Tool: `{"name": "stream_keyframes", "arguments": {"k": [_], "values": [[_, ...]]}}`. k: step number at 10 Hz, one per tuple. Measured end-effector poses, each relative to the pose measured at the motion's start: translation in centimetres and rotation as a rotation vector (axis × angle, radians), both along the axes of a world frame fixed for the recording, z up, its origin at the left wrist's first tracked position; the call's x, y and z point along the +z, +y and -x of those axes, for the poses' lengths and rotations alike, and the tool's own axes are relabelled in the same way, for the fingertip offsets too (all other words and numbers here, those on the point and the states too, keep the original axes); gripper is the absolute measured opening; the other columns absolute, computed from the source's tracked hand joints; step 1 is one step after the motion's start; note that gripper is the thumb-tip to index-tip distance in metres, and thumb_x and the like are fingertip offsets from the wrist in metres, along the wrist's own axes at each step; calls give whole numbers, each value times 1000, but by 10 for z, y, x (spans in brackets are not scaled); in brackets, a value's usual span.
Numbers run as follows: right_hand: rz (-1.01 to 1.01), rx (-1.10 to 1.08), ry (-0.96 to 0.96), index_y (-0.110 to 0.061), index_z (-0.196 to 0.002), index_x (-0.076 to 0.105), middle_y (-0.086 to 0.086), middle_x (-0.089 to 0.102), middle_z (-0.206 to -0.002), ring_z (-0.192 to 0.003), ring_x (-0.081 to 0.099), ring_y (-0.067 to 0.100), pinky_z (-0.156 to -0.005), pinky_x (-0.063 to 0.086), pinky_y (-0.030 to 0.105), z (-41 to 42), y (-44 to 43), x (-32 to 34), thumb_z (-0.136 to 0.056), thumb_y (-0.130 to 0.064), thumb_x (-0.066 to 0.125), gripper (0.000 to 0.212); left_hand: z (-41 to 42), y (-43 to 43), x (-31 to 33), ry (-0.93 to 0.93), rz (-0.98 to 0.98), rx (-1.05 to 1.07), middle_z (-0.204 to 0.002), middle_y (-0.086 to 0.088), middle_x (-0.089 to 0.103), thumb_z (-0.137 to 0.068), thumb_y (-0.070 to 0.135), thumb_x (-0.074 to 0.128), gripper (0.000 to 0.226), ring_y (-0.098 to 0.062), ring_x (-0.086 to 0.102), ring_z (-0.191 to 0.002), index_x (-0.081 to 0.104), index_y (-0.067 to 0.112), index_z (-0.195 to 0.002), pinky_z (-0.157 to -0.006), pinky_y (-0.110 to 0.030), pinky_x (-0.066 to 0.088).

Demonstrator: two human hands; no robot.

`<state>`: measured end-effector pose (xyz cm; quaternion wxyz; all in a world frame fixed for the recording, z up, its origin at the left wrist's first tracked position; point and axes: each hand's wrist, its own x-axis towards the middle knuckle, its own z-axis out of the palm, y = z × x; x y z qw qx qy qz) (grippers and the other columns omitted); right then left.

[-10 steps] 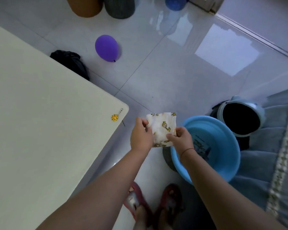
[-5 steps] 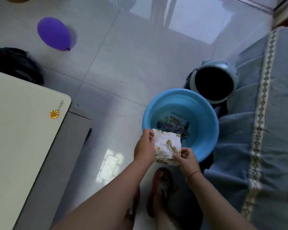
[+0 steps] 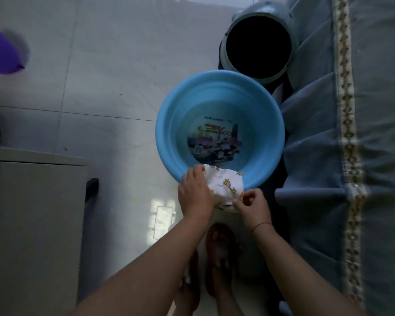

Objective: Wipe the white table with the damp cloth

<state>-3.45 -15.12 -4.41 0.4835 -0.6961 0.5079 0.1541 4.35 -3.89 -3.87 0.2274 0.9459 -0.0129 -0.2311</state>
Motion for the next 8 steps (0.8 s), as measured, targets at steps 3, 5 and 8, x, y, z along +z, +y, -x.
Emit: {"name": "stream_keyframes", "arguments": {"k": [3,5,8], "values": [[662,866,-10,-27,-146,28,5,27,-154,-143,18,24,-114,-2,49,-3,-4,-6,-73,-44,71,86,-4,32,-26,-76,-103,-770,-157,3,24,-92,52,45,67,-17,10,-146,25,20,-147,-116,-39,-4],[629,1002,-57,-26,-118,60,-3,57,-131,-136,37,20,-113,-5,51,-8,-12,-27,-78,-32,68,41,-7,33,-37,-67,-94,-773,-145,3,43,-90,37,56,52,-17,29,-139,42,23,-138,-113,-37,7],[510,1125,124,-31,-146,14,2,7,-158,-146,-1,18,-113,-12,48,-17,-8,-15,-80,-44,62,83,2,30,-15,-71,-168,-684,-156,0,22,-92,44,51,68,-21,9,-146,20,21,-148,-117,-41,-1]]}}
